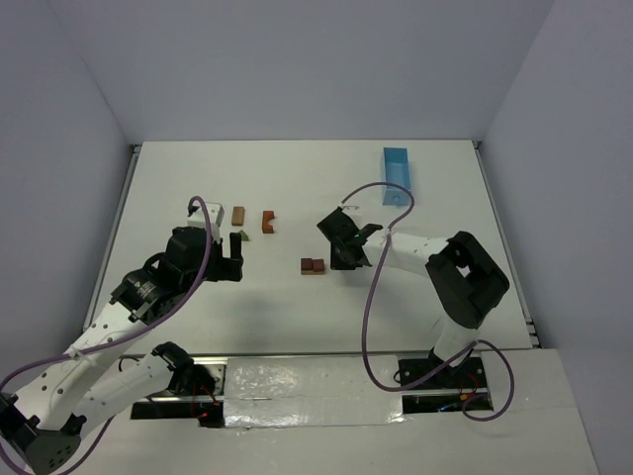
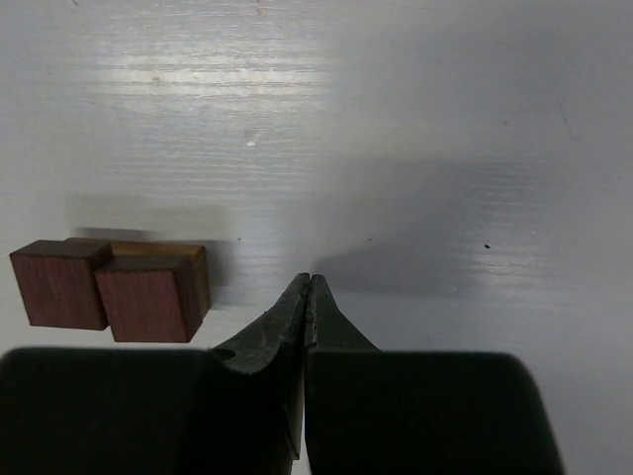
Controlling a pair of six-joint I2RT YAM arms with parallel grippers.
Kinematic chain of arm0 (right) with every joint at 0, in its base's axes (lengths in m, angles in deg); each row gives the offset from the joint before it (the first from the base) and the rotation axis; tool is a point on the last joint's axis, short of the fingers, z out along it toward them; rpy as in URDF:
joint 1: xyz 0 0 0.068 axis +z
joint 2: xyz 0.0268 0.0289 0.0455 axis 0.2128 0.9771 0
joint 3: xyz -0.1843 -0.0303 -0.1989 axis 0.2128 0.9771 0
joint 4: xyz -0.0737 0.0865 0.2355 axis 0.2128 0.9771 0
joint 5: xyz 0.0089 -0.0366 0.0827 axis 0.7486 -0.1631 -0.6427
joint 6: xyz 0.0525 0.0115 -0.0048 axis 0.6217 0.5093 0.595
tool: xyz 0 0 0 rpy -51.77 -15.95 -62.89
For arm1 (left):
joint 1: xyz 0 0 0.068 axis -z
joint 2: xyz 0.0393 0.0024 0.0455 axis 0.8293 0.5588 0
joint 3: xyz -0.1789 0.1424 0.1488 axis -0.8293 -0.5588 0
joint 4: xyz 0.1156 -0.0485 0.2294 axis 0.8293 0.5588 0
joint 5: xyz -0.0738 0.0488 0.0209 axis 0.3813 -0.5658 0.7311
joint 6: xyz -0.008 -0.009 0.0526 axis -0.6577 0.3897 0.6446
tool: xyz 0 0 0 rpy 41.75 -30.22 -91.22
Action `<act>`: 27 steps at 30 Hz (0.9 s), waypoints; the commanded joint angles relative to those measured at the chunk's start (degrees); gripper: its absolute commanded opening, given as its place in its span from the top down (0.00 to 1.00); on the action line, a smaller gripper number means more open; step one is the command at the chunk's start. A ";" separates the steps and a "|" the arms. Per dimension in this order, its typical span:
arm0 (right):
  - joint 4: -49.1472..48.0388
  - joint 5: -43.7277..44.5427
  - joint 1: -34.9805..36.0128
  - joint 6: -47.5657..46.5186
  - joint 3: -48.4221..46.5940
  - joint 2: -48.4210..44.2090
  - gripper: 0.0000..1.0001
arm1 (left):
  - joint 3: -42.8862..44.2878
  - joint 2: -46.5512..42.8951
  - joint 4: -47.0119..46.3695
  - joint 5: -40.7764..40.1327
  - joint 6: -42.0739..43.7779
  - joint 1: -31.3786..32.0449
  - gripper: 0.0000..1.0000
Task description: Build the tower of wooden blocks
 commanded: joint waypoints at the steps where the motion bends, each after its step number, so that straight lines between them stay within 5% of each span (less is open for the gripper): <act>1: -3.21 -1.96 0.82 -0.34 -2.67 0.53 1.00 | -0.41 -0.04 -1.55 -0.15 0.90 -0.16 0.01; 27: -2.59 -3.90 2.32 2.47 -3.73 1.33 1.00 | -0.41 -0.13 -1.47 -0.15 0.90 -0.25 0.00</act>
